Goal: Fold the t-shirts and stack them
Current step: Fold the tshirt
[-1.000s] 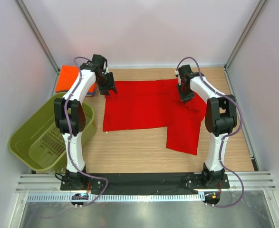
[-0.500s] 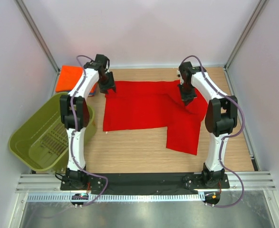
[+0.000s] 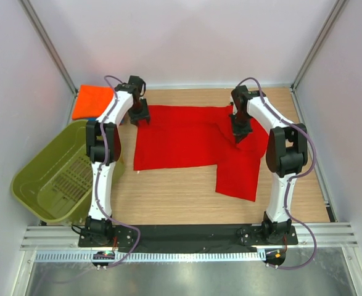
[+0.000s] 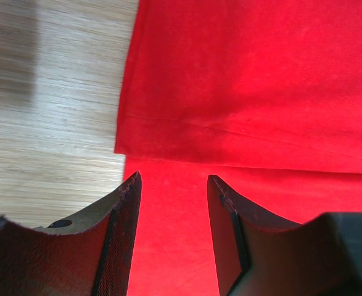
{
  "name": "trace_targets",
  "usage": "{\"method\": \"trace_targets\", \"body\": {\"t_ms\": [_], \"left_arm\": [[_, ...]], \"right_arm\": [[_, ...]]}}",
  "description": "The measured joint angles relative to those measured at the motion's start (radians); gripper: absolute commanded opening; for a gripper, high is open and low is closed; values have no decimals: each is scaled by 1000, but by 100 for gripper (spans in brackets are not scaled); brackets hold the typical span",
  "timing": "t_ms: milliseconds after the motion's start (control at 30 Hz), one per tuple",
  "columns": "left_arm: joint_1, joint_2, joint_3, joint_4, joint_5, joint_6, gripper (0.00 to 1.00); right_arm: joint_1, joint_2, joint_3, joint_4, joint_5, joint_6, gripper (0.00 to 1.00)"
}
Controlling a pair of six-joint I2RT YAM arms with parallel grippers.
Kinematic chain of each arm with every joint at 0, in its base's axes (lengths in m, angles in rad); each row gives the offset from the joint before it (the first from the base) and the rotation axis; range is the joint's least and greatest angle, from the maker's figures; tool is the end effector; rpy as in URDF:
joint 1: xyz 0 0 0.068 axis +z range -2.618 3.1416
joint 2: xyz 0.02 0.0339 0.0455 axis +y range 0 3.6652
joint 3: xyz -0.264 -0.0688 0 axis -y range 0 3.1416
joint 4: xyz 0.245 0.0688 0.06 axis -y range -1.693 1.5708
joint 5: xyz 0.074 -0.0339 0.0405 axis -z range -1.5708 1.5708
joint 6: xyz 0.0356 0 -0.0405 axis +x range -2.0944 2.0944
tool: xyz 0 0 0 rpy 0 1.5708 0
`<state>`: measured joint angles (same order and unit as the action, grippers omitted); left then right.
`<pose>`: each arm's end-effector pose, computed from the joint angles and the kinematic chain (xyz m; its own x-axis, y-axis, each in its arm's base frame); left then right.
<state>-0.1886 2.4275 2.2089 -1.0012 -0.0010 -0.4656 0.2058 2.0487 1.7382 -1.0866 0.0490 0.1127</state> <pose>0.5003 -0.0955 0.1889 -0.9082 -0.2837 -0.3077 -0.2469 0.9568 -0.1535 0.4036 0.0825 0.2223 -0.9801 -0.0898 -0.1771 -0.0861 0.9959 -0.0285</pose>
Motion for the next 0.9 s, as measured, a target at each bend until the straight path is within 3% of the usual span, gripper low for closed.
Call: {"method": "trace_targets", "body": {"t_ms": [100,300,600,767,900], "left_arm": [[0,0,0,-3,-21,2,49],[0,0,-5,-3,-45,2,49],[0,-45,-34,-6,-12,-3,49],[0,-182,-93,0,41,-10,49],[0,-316,-153,14,74,-16,49]], "right_arm": [[0,3,-40,30,-46,25,3],[-7,9,-51,84,-82,84,20],[73,-45,-64,149,24,52,19],[169,-98,-106,201,31,-7,19],[178,-65,-115,216,69,-32,21]]}}
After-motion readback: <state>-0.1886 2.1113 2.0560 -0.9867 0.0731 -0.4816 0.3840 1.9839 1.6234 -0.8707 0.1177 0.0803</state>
